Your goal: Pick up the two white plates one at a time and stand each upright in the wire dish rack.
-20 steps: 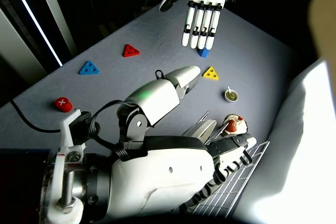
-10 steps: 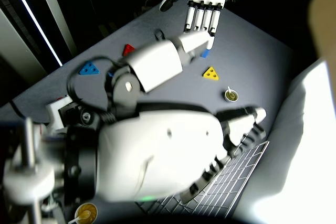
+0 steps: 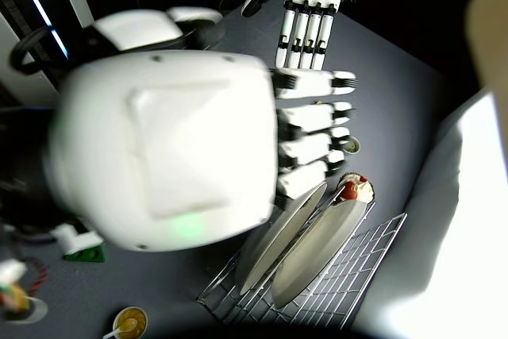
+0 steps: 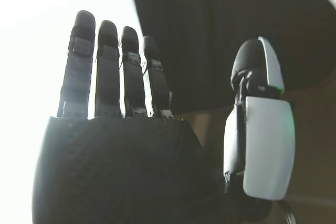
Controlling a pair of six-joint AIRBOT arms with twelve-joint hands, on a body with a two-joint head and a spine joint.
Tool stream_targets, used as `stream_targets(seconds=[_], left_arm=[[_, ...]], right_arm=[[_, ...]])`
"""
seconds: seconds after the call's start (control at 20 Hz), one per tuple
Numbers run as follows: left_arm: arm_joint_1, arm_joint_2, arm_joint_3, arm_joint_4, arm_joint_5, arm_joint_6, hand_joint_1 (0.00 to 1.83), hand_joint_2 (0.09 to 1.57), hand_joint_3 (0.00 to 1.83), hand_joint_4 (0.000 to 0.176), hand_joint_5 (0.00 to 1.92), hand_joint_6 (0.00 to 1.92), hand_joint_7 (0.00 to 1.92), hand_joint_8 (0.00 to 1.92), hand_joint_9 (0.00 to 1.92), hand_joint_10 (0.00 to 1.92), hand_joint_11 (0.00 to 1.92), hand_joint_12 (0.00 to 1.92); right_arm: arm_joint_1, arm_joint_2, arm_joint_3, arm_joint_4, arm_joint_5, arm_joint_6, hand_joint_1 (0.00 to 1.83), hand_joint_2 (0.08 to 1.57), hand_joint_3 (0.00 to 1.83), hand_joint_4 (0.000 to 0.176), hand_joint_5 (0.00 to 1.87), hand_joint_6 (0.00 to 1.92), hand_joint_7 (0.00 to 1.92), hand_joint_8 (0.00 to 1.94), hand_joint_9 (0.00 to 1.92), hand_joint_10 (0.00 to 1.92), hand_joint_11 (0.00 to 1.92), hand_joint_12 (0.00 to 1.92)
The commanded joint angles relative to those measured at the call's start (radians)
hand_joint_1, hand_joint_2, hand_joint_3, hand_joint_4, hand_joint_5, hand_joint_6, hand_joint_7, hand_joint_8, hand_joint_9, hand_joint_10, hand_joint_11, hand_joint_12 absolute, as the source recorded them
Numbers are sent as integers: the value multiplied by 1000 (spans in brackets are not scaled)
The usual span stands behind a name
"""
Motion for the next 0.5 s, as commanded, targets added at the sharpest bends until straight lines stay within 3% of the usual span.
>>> stream_targets(seconds=[0.0, 0.2, 0.25, 0.3, 0.45], left_arm=[[-13, 11, -2, -70, -47, -1, 0, 978, 3, 0, 10, 4, 35, 5, 39, 7, 50, 9], [-13, 11, -2, -70, -49, -1, 21, 985, 3, 0, 0, 0, 19, 0, 36, 4, 60, 14], [-13, 11, -2, -70, -49, -1, 37, 984, 2, 0, 0, 0, 28, 3, 43, 6, 70, 18], [-14, 11, -2, -70, -49, -1, 40, 985, 2, 0, 0, 0, 30, 4, 45, 6, 72, 19], [-14, 12, -6, -71, -49, -1, 41, 985, 2, 0, 0, 0, 31, 4, 45, 6, 73, 19]], right_arm=[[0, 21, -24, 94, 27, -82, 694, 976, 0, 0, 324, 13, 355, 13, 334, 9, 357, 21], [-46, 130, -176, 279, -20, -527, 665, 992, 1, 0, 334, 8, 348, 1, 342, 7, 346, 14], [-61, 151, -208, 325, -20, -641, 499, 1037, 18, 0, 247, 4, 266, 0, 282, 1, 295, 4], [-76, 171, -236, 370, -20, -753, 530, 1035, 12, 0, 241, 7, 253, 2, 263, 1, 275, 2], [-139, 241, -315, 366, 24, -942, 538, 1034, 10, 0, 241, 7, 251, 2, 259, 1, 271, 2]])
